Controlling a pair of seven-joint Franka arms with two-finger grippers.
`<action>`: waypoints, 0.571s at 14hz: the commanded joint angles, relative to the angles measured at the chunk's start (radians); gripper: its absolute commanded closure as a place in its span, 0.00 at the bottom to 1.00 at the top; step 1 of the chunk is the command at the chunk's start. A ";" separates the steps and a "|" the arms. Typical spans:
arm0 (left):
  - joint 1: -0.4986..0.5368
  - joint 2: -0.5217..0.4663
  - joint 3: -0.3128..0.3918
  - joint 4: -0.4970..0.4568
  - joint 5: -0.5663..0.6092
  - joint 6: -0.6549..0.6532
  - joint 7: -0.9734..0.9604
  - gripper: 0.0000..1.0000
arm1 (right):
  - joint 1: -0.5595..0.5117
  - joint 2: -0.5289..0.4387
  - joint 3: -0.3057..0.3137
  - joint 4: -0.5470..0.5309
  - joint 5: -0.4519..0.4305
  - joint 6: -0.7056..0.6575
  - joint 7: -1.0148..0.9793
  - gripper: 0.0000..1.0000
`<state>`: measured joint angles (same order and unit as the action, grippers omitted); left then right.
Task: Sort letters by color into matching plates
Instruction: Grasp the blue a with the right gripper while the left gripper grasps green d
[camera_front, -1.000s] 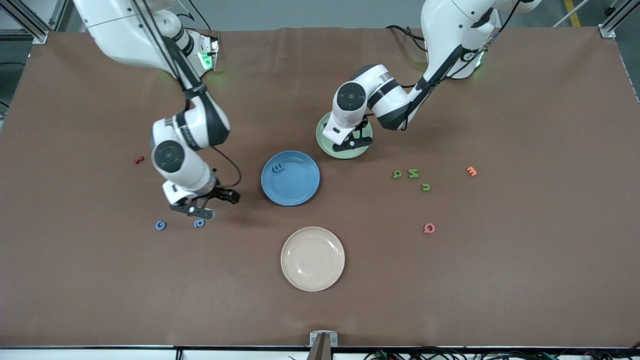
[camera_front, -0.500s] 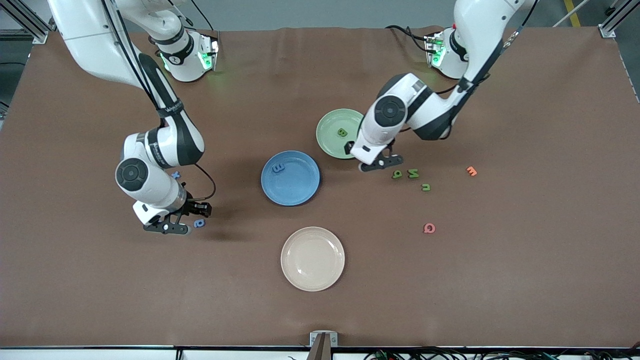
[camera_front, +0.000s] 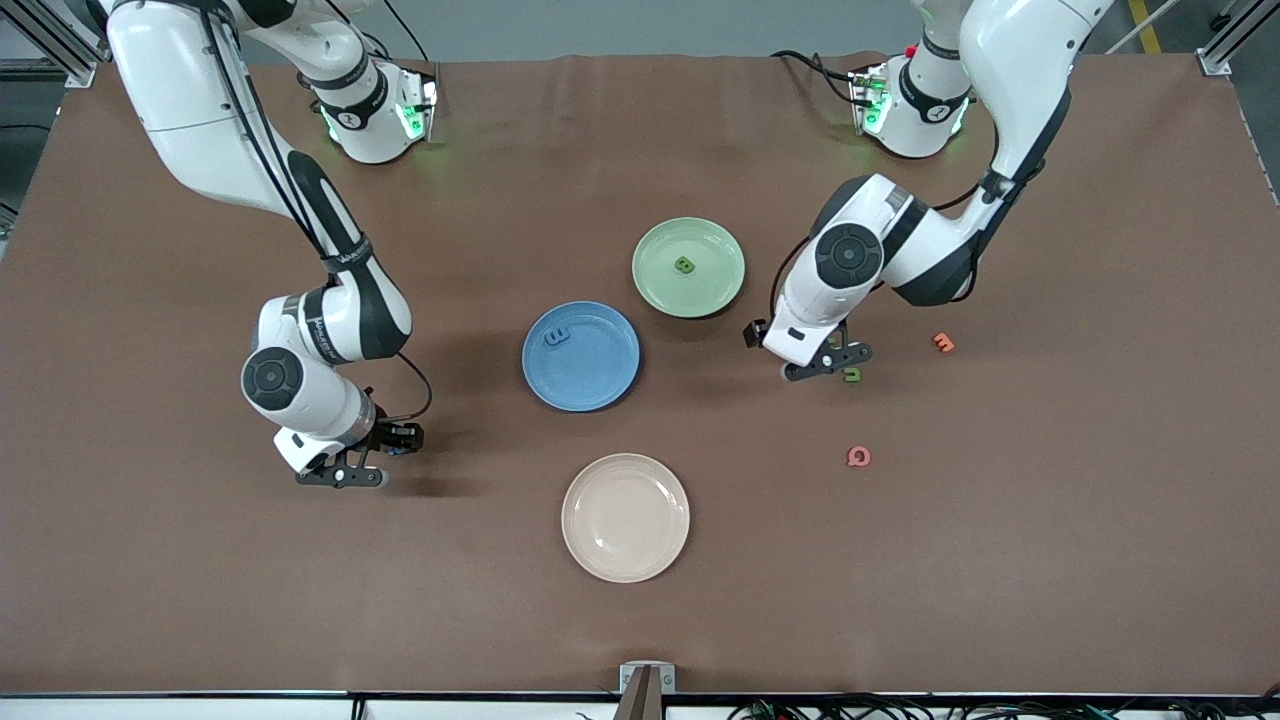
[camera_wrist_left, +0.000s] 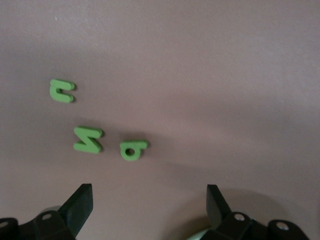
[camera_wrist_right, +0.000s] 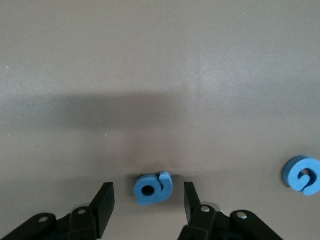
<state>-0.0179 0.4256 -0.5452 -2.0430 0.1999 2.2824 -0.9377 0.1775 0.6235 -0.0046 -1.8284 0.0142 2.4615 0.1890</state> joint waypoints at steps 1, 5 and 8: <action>0.000 0.051 0.019 0.007 0.056 0.048 -0.035 0.00 | -0.026 0.028 0.018 0.031 -0.017 0.013 -0.017 0.35; 0.004 0.107 0.024 0.009 0.148 0.075 -0.098 0.00 | -0.021 0.050 0.018 0.029 -0.020 0.039 -0.010 0.35; 0.004 0.125 0.025 0.010 0.150 0.077 -0.107 0.00 | -0.012 0.050 0.018 0.026 -0.020 0.034 -0.003 0.35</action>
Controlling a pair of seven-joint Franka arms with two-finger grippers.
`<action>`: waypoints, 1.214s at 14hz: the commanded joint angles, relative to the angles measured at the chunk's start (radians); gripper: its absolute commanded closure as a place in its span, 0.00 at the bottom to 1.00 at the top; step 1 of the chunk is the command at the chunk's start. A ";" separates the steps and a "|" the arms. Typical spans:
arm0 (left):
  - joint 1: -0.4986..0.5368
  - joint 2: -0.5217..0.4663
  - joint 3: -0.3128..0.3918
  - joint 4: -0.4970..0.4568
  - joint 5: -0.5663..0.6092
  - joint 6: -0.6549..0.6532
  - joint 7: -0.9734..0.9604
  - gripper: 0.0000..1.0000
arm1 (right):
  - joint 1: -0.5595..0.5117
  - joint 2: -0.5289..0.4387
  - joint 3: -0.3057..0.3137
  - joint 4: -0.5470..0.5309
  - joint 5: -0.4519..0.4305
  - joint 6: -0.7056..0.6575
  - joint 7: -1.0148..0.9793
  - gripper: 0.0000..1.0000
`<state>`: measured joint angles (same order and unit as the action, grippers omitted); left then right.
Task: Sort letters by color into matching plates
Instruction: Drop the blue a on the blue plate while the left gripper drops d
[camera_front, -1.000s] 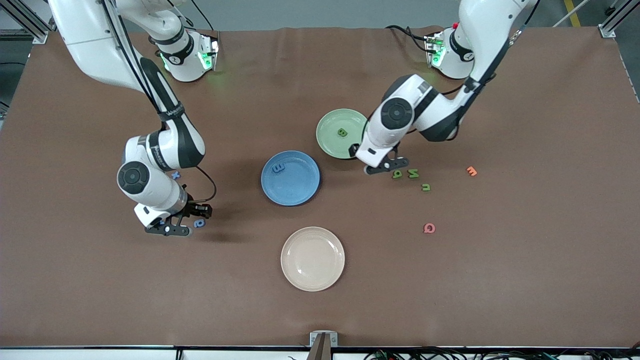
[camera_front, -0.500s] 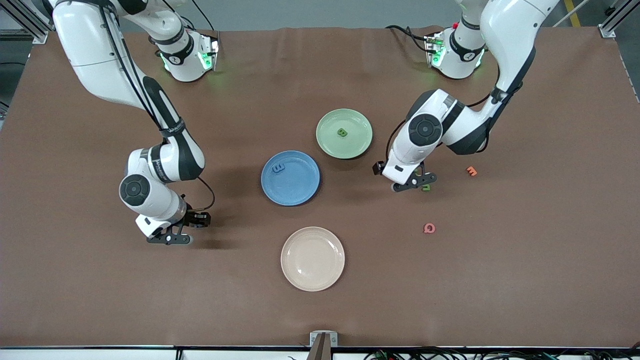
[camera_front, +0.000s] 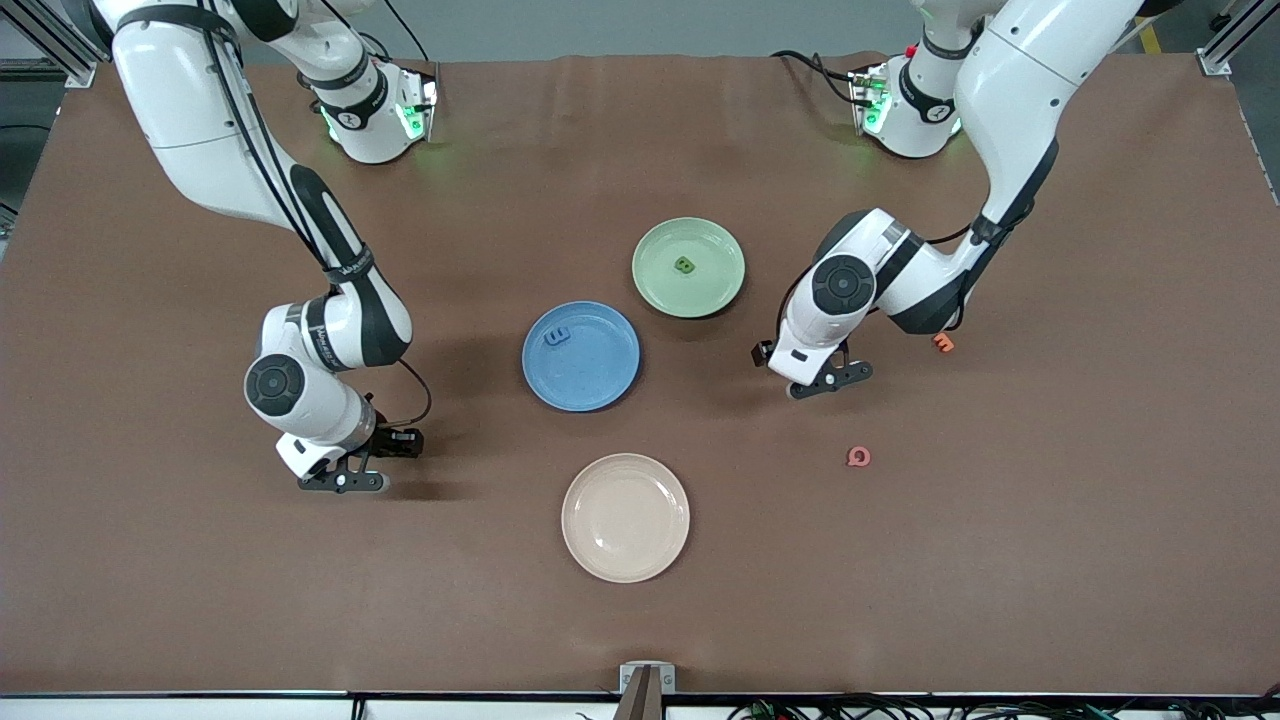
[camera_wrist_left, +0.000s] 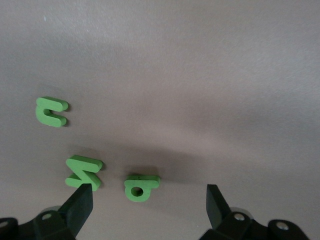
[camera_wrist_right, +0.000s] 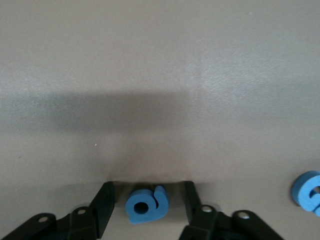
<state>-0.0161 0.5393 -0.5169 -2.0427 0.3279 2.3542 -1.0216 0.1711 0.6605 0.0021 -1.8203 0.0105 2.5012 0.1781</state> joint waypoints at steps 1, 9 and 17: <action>0.004 0.020 -0.003 0.010 0.022 0.005 -0.026 0.00 | -0.007 0.013 0.010 0.018 -0.017 -0.005 0.006 0.35; 0.004 0.062 -0.002 0.001 0.026 0.048 -0.063 0.23 | -0.012 0.011 0.012 0.004 -0.017 -0.016 0.006 0.39; 0.005 0.070 0.008 -0.004 0.042 0.048 -0.063 0.47 | -0.015 0.002 0.012 0.012 -0.017 -0.033 0.007 1.00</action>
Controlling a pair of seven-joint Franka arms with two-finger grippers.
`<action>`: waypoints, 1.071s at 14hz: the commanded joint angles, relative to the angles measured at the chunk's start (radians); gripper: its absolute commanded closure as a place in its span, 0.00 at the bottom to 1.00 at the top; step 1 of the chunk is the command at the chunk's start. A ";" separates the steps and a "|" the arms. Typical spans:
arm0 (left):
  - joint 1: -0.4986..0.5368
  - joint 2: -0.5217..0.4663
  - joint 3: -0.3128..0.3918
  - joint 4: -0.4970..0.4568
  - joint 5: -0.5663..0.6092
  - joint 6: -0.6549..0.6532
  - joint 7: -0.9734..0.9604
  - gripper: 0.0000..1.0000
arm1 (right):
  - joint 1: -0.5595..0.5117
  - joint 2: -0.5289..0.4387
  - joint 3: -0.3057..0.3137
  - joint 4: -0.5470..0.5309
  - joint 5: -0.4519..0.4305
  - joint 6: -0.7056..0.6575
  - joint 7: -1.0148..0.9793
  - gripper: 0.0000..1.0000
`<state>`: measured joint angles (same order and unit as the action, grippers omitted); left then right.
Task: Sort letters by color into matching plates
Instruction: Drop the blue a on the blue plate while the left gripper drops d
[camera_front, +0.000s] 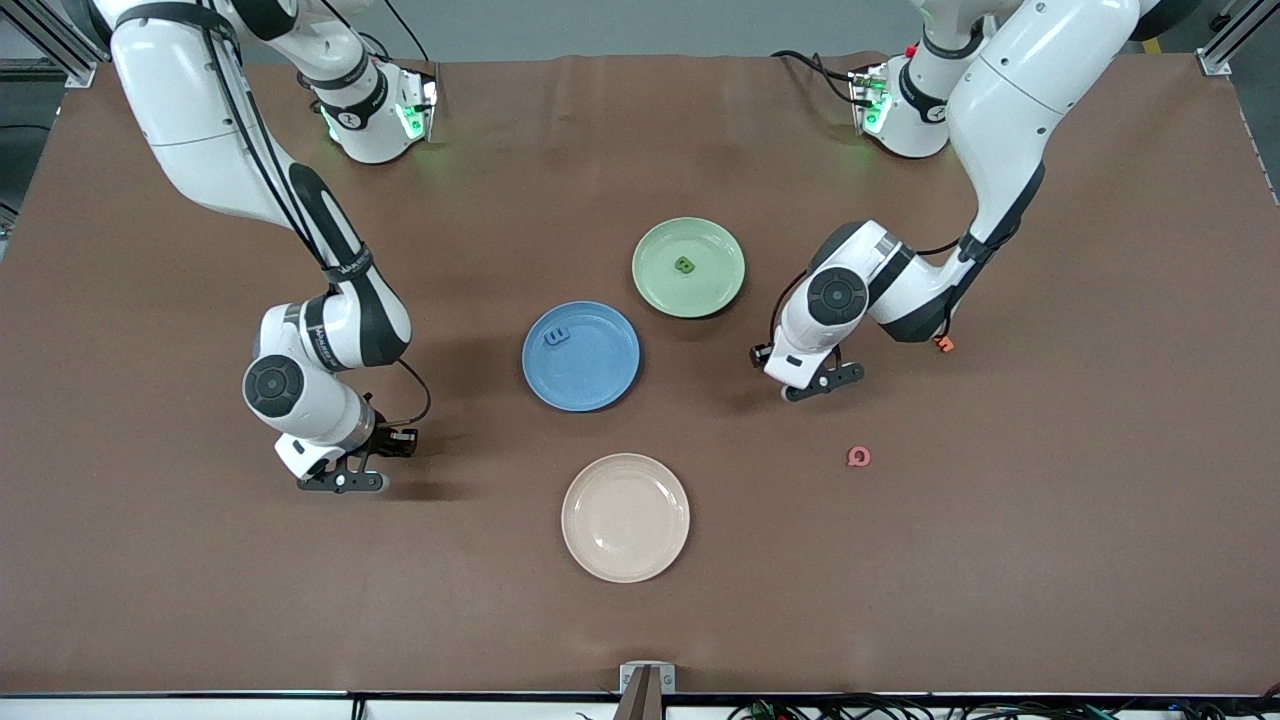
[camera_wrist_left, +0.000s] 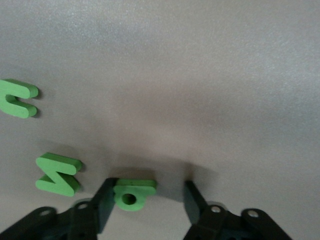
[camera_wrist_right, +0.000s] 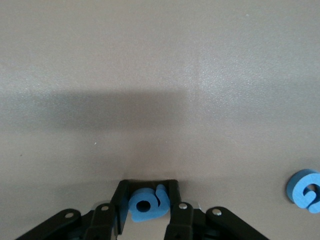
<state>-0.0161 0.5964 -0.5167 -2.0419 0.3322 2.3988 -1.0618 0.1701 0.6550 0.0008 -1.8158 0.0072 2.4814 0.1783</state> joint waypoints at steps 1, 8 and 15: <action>0.007 0.011 0.009 -0.004 0.038 0.003 -0.023 0.52 | -0.012 0.003 0.013 0.012 -0.012 -0.042 0.009 1.00; 0.007 0.000 0.007 0.002 0.038 0.000 -0.024 0.79 | 0.165 -0.077 0.030 0.018 0.004 -0.159 0.482 1.00; 0.007 -0.101 -0.083 0.005 0.004 -0.128 -0.105 0.79 | 0.390 -0.075 0.030 0.032 0.013 -0.148 0.927 0.99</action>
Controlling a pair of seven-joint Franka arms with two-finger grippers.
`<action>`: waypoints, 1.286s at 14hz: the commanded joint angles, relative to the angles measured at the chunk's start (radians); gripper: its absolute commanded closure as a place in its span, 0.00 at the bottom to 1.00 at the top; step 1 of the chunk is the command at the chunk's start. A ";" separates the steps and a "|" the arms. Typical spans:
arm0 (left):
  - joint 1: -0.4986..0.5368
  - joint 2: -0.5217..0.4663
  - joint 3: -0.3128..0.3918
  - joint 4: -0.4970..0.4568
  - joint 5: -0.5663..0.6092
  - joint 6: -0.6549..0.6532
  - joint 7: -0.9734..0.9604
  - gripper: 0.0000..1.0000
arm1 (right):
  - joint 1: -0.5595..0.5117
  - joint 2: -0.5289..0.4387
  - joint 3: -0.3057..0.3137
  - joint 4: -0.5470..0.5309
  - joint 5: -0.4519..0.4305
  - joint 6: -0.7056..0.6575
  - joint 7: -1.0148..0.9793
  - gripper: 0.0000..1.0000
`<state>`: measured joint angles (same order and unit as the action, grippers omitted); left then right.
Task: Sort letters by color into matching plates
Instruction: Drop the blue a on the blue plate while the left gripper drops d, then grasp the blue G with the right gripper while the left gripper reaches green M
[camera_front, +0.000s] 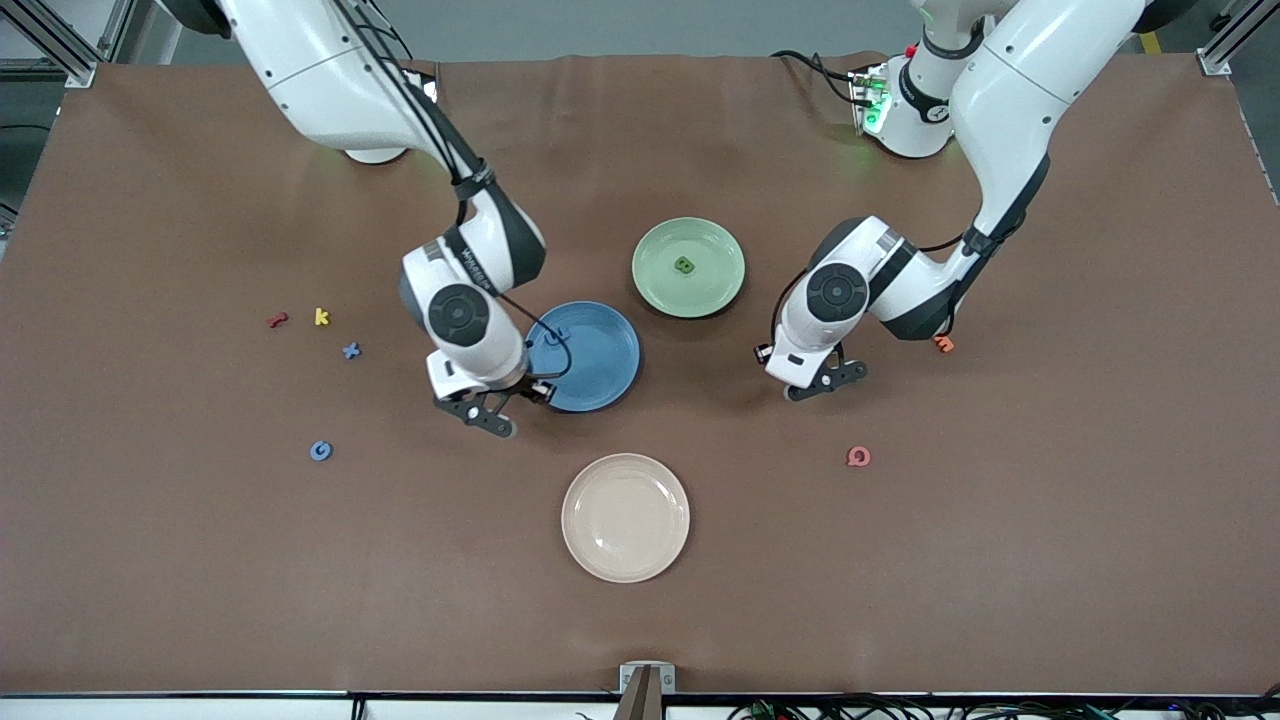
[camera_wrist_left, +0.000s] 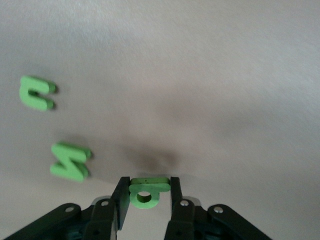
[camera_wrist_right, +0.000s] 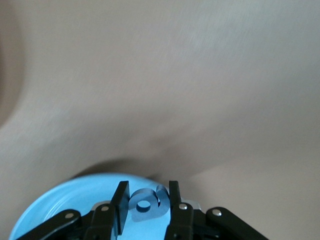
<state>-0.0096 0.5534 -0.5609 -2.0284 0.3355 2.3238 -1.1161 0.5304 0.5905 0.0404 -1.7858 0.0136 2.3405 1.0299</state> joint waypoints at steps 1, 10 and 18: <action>-0.001 -0.073 -0.063 -0.009 -0.030 -0.070 -0.059 0.79 | 0.051 -0.011 -0.010 0.002 0.006 -0.013 0.105 0.91; -0.093 -0.033 -0.163 -0.019 -0.061 -0.103 -0.235 0.79 | -0.082 -0.095 -0.031 0.000 -0.010 -0.165 -0.242 0.00; -0.118 -0.001 -0.165 -0.055 -0.061 -0.055 -0.244 0.78 | -0.395 -0.080 -0.039 -0.006 -0.034 -0.040 -0.792 0.03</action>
<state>-0.1291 0.5560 -0.7204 -2.0763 0.2868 2.2516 -1.3537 0.1916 0.5117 -0.0201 -1.7808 -0.0076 2.2706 0.3317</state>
